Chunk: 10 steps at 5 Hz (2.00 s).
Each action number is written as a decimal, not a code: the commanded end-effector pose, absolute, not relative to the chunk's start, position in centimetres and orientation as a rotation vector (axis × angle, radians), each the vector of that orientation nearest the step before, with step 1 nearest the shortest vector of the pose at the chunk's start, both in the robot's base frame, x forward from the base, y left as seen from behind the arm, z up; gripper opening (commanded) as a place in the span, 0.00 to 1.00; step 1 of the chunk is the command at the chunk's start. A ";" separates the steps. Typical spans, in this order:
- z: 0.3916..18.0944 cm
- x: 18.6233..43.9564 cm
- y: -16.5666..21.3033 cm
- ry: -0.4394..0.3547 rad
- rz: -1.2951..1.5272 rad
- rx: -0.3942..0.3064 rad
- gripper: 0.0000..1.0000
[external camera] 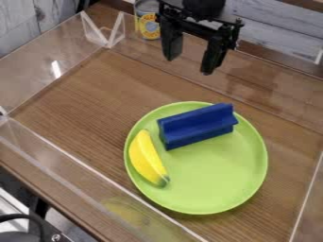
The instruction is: Put the banana in the green plate
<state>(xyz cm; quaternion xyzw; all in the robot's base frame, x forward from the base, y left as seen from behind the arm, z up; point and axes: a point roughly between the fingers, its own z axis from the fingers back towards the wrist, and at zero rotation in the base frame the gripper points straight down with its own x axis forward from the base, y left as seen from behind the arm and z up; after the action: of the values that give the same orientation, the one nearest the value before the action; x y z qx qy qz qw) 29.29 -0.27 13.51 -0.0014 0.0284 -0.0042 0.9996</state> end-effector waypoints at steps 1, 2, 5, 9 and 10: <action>12.7 28.2 -0.4 0.074 0.032 -0.004 1.00; 12.6 25.5 -0.6 0.055 0.138 -0.011 1.00; 11.4 21.3 -0.4 -0.001 0.444 -0.029 1.00; 7.8 20.8 0.6 -0.039 0.523 -0.054 1.00; 7.3 20.7 0.8 -0.042 0.529 -0.052 1.00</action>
<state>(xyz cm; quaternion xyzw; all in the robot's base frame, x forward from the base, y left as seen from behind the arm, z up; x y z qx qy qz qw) 20.39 0.63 6.85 -0.0250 -0.0102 0.2595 0.9654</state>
